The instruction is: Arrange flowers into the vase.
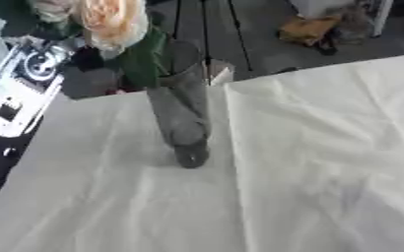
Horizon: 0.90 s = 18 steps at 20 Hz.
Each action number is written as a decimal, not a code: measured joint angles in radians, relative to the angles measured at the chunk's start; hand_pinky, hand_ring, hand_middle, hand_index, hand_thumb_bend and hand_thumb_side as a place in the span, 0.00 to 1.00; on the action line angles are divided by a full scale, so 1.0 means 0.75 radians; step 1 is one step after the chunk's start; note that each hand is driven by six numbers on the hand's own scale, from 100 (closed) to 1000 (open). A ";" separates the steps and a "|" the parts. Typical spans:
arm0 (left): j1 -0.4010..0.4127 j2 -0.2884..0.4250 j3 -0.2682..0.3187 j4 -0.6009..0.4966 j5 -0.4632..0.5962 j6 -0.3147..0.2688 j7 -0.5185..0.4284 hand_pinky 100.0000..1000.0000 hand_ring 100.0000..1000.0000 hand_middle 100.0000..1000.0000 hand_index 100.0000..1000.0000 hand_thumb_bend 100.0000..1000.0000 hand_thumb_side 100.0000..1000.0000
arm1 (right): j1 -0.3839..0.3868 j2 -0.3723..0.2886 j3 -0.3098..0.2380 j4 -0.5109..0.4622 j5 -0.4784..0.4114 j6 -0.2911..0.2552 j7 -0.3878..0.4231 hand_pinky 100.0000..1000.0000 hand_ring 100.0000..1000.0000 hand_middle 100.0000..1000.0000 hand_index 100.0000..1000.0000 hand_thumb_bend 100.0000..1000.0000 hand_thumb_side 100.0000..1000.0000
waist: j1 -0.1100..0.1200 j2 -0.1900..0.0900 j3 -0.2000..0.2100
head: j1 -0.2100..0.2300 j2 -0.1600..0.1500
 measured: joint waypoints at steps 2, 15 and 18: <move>0.000 0.006 0.001 0.000 -0.002 -0.009 -0.013 0.95 0.94 0.94 1.00 0.56 1.00 | 0.000 0.000 0.000 0.000 -0.001 0.002 0.002 0.95 0.80 0.34 0.72 0.00 0.83 | 0.000 0.000 0.000 | 0.000 0.001; 0.000 0.029 0.005 0.000 -0.010 -0.021 -0.110 0.96 0.93 0.93 1.00 1.00 1.00 | 0.003 0.000 0.000 0.000 -0.002 0.010 0.010 0.95 0.80 0.33 0.72 0.00 0.82 | 0.002 0.000 0.009 | 0.000 0.006; 0.001 0.030 0.006 -0.001 -0.035 -0.021 -0.137 0.96 0.93 0.93 1.00 1.00 1.00 | 0.006 0.000 0.000 0.000 -0.002 0.010 0.011 0.95 0.80 0.33 0.72 0.00 0.82 | 0.002 0.000 0.011 | 0.000 0.007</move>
